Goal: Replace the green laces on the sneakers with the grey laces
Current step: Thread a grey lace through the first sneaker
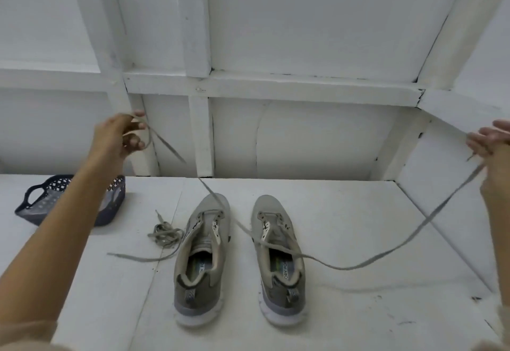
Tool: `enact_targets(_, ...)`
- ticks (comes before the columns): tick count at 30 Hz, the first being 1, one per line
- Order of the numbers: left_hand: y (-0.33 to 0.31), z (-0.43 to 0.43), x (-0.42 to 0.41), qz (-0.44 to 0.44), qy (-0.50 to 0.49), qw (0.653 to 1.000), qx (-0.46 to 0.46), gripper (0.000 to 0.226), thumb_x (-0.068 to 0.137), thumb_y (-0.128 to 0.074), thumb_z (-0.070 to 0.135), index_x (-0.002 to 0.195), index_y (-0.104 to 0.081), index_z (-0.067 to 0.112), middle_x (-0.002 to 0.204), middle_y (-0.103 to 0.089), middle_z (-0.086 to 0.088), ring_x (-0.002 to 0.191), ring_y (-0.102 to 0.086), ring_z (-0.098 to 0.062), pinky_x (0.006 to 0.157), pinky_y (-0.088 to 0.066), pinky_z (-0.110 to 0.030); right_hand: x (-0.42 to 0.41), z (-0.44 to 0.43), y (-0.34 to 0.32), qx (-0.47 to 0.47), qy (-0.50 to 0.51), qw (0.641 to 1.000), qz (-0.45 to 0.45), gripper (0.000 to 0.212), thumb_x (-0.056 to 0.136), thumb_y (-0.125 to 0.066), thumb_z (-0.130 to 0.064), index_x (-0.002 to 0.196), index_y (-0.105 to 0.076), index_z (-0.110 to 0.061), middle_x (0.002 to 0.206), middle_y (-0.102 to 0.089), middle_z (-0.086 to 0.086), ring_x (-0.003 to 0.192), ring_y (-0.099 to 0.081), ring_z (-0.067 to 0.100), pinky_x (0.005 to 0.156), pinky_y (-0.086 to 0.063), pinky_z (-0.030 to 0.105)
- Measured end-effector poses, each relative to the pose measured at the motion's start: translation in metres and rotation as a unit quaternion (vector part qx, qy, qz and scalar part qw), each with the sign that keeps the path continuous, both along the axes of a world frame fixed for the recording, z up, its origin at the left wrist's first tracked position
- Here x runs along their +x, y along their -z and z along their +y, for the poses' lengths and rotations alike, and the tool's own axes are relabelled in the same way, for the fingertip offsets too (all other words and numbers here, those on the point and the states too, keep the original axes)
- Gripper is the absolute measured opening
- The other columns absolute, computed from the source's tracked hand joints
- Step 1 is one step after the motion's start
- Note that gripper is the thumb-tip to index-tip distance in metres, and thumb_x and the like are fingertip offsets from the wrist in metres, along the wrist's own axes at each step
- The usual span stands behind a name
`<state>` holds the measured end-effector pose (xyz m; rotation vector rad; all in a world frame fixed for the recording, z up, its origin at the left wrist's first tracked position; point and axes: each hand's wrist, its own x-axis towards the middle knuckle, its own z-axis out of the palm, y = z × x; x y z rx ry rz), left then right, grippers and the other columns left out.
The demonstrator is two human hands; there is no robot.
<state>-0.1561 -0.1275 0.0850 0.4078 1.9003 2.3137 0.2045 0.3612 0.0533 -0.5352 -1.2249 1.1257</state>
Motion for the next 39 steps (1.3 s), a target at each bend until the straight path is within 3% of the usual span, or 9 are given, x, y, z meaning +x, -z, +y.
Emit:
enact_targets(4, -0.062, 0.035, 0.016, 0.067, -0.006, 0.994, 0.088, 0.015, 0.093, -0.048, 0.009, 0.094, -0.063, 0.013, 0.066, -0.066, 0.005, 0.047, -0.049, -0.007, 0.055, -0.046, -0.02, -0.033, -0.049, -0.091, 0.047, -0.046, 0.997, -0.03, 0.045, 0.086, -0.052, -0.006, 0.13, -0.048, -0.009, 0.126, -0.056, 0.017, 0.095, -0.072, 0.021, 0.081, -0.057, 0.027)
enact_targets(9, -0.087, 0.071, 0.045, 0.174, 0.033, 0.972, 0.153, 0.016, 0.093, -0.057, 0.009, 0.108, -0.06, 0.008, 0.098, -0.069, -0.007, 0.078, -0.067, -0.017, 0.074, -0.054, -0.028, -0.067, -0.111, -0.128, 0.159, -0.152, 0.975, -0.009, 0.048, 0.086, -0.053, 0.006, 0.127, -0.044, -0.017, 0.118, -0.063, 0.019, 0.108, -0.067, 0.021, 0.093, -0.054, 0.033)
enact_targets(12, -0.06, 0.088, 0.057, 0.229, 0.05, 0.97, 0.06, 0.037, 0.085, -0.062, 0.001, 0.121, -0.056, 0.011, 0.111, -0.066, -0.005, 0.094, -0.067, -0.015, 0.069, -0.05, -0.021, -0.085, -0.136, -0.104, 0.166, -0.235, 0.957, -0.038, 0.034, 0.086, -0.059, 0.009, 0.115, -0.056, -0.008, 0.103, -0.07, 0.011, 0.101, -0.069, 0.024, 0.092, -0.054, 0.036)
enact_targets(15, -0.009, 0.101, 0.068, 0.205, 0.152, 0.959, -0.127, 0.056, 0.077, -0.071, 0.013, 0.13, -0.055, 0.009, 0.109, -0.065, -0.002, 0.089, -0.065, -0.008, 0.076, -0.053, -0.02, -0.1, -0.15, -0.052, 0.11, -0.311, 0.939, -0.1, 0.024, 0.083, -0.068, 0.004, 0.103, -0.063, -0.007, 0.084, -0.075, 0.0, 0.083, -0.071, 0.019, 0.082, -0.058, 0.034)
enact_targets(19, 0.066, 0.109, 0.091, 0.191, 0.252, 0.877, -0.362, 0.042, 0.091, -0.067, 0.022, 0.13, -0.059, 0.009, 0.121, -0.067, -0.004, 0.108, -0.063, -0.01, 0.099, -0.047, -0.023, -0.105, -0.163, 0.029, -0.023, -0.371, 0.902, -0.221, 0.019, 0.084, -0.062, 0.012, 0.101, -0.062, 0.003, 0.071, -0.073, 0.006, 0.06, -0.07, 0.015, 0.061, -0.057, 0.024)
enact_targets(22, 0.106, 0.11, 0.1, 0.203, 0.199, 0.893, -0.349, 0.025, 0.089, -0.067, 0.012, 0.114, -0.069, 0.009, 0.103, -0.074, -0.002, 0.098, -0.069, -0.009, 0.097, -0.051, -0.036, -0.102, -0.166, 0.074, -0.059, -0.388, 0.872, -0.294, 0.029, 0.084, -0.062, 0.013, 0.109, -0.062, -0.002, 0.093, -0.068, 0.019, 0.068, -0.073, 0.025, 0.068, -0.06, 0.03)
enact_targets(27, 0.13, 0.114, 0.113, 0.209, 0.129, 0.916, -0.317, 0.01, 0.085, -0.072, 0.014, 0.093, -0.075, 0.019, 0.072, -0.073, 0.006, 0.069, -0.069, -0.005, 0.079, -0.056, -0.029, -0.099, -0.164, 0.1, -0.08, -0.408, 0.838, -0.354, 0.038, 0.085, -0.062, 0.013, 0.117, -0.061, -0.007, 0.098, -0.069, 0.021, 0.085, -0.073, 0.029, 0.074, -0.06, 0.027)
enact_targets(33, 0.14, 0.126, 0.115, 0.245, 0.141, 0.904, -0.321, 0.008, 0.088, -0.068, 0.016, 0.089, -0.075, 0.019, 0.105, -0.068, 0.007, 0.095, -0.062, -0.006, 0.082, -0.047, -0.024, -0.109, -0.162, 0.11, -0.063, -0.412, 0.83, -0.372, 0.028, 0.086, -0.056, 0.016, 0.104, -0.067, -0.003, 0.087, -0.073, 0.015, 0.078, -0.073, 0.022, 0.068, -0.058, 0.026)
enact_targets(39, 0.139, 0.14, 0.103, 0.267, 0.187, 0.865, -0.381, 0.017, 0.091, -0.06, 0.007, 0.098, -0.074, 0.012, 0.09, -0.071, -0.005, 0.082, -0.066, -0.016, 0.081, -0.05, -0.029, -0.122, -0.167, 0.115, -0.099, -0.386, 0.845, -0.357, 0.012, 0.081, -0.068, 0.012, 0.091, -0.07, 0.006, 0.073, -0.07, 0.016, 0.064, -0.071, 0.021, 0.064, -0.06, 0.026)
